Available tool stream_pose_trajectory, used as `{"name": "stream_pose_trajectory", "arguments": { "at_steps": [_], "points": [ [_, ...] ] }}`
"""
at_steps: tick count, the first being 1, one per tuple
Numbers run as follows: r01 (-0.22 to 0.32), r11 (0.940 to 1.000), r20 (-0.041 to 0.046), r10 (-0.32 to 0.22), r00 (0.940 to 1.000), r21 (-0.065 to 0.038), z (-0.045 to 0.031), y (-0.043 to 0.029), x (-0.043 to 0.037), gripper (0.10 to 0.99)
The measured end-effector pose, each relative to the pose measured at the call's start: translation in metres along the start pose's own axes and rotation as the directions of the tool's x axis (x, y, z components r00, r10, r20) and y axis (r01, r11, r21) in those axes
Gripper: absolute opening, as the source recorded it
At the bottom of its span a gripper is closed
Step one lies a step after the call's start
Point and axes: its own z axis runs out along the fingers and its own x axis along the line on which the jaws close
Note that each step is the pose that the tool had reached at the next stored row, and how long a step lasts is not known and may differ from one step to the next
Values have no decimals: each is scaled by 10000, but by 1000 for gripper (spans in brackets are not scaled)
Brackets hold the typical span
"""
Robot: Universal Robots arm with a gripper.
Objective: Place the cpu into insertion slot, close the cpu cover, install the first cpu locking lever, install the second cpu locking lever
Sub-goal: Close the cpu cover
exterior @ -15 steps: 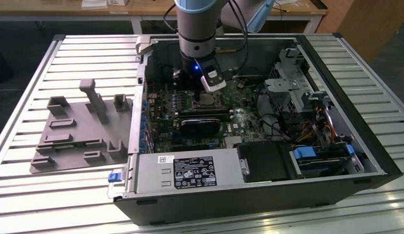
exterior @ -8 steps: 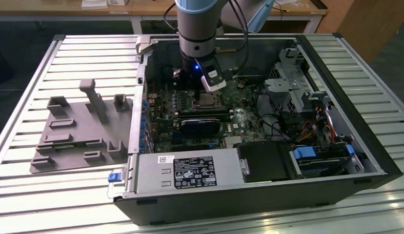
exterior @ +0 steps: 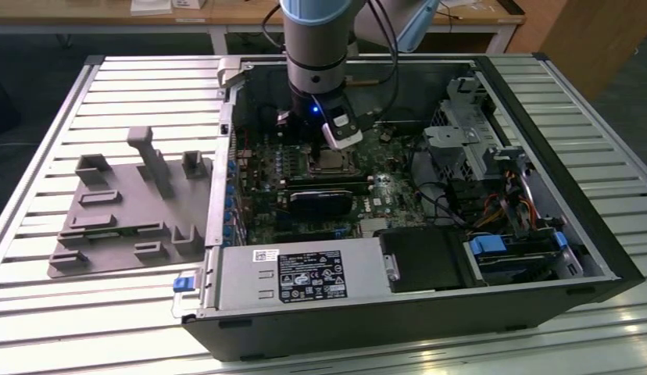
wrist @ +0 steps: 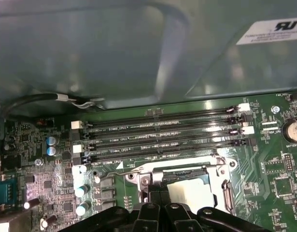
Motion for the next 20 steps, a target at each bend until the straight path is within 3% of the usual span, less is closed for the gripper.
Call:
{"name": "stream_pose_trajectory", "arguments": {
  "at_steps": [3,6,20],
  "points": [
    [-6,9999,-15,6,10000,-119,0,-33,-5,102],
    [-19,9993,-49,17,10000,-366,0,-59,-8,102],
    [-28,9984,-73,24,10000,-559,15,-91,17,102]
  ]
}}
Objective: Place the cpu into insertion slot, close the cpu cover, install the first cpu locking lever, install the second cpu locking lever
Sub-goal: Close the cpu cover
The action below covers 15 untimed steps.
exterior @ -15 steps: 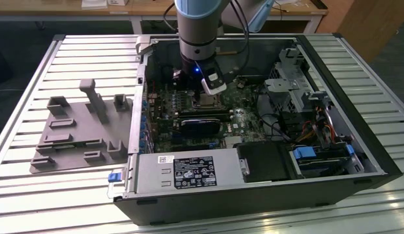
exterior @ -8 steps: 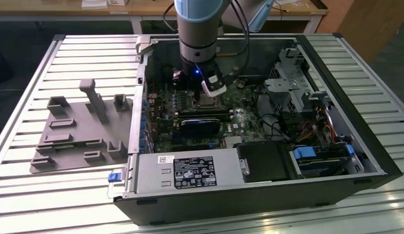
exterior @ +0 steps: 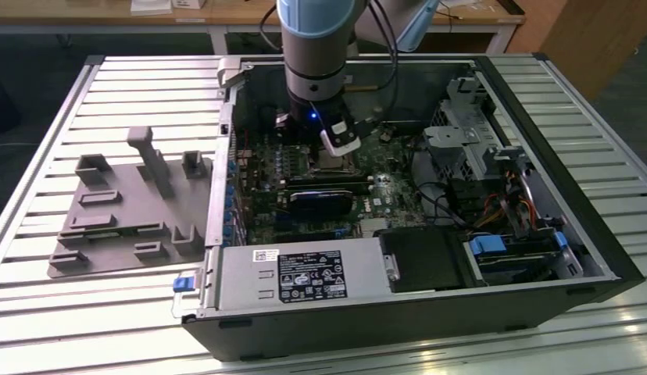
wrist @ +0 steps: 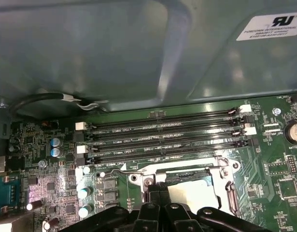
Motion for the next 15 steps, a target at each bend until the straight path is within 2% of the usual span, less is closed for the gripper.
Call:
{"name": "stream_pose_trajectory", "arguments": {
  "at_steps": [9,15],
  "points": [
    [-2,10000,-3,2,10000,3,24,-9,3,102],
    [-1,10000,-2,1,10000,2,29,-6,-28,102]
  ]
}}
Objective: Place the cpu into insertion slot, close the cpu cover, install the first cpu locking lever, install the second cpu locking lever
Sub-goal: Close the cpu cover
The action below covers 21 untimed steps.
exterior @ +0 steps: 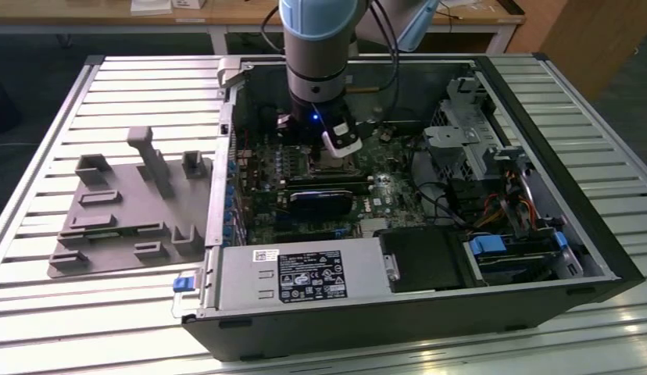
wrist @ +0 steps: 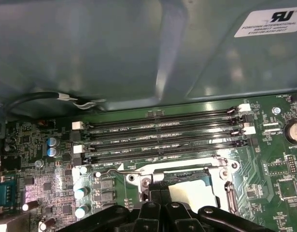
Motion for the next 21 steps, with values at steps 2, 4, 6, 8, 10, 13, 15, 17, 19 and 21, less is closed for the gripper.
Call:
{"name": "stream_pose_trajectory", "arguments": {
  "at_steps": [2,4,6,8,10,13,15,17,19,21],
  "points": [
    [-1,10000,1,1,10000,-1,-1,1,-5,102],
    [-1,10000,6,1,10000,-11,-9,5,-6,102],
    [0,10000,1,0,10000,-7,-33,10,-6,102],
    [0,10000,0,0,10000,-4,-48,13,-6,102],
    [0,10000,1,0,10000,-6,-48,13,-6,102],
    [-1,10000,-1,1,10000,-9,-50,10,3,102],
    [-1,10000,-2,1,10000,-18,-50,7,12,102],
    [-1,10000,-4,1,10000,-33,-45,4,15,102],
    [-2,10000,-5,2,10000,-39,-37,0,18,102],
    [-3,10000,-6,3,10000,-42,-29,-4,23,102]
  ]
}}
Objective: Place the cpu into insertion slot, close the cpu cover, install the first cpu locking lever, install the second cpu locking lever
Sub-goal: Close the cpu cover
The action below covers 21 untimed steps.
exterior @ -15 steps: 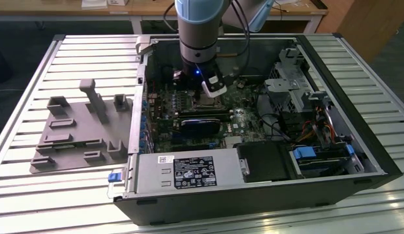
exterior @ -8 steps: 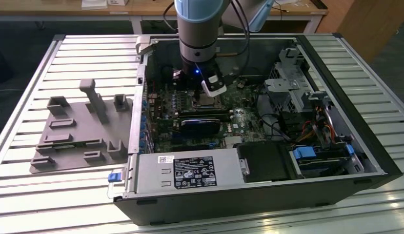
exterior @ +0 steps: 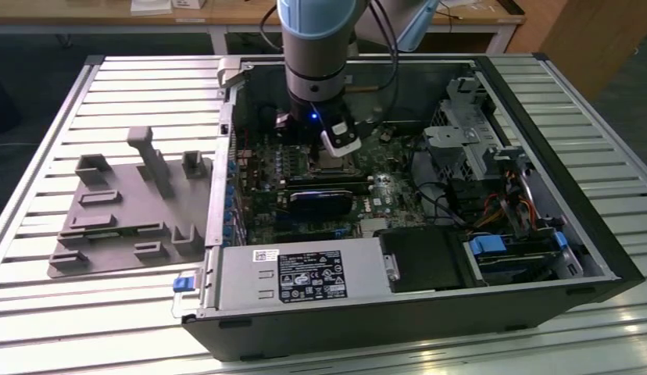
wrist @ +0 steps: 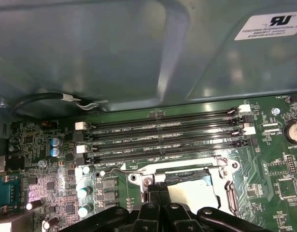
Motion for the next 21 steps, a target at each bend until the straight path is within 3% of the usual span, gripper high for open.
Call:
{"name": "stream_pose_trajectory", "arguments": {
  "at_steps": [11,16,21],
  "points": [
    [0,10000,-3,0,10000,0,31,-16,5,102],
    [1,10000,-1,-1,10000,-3,33,-11,-31,102],
    [0,10000,-1,0,10000,-8,-14,3,-41,102]
  ]
}}
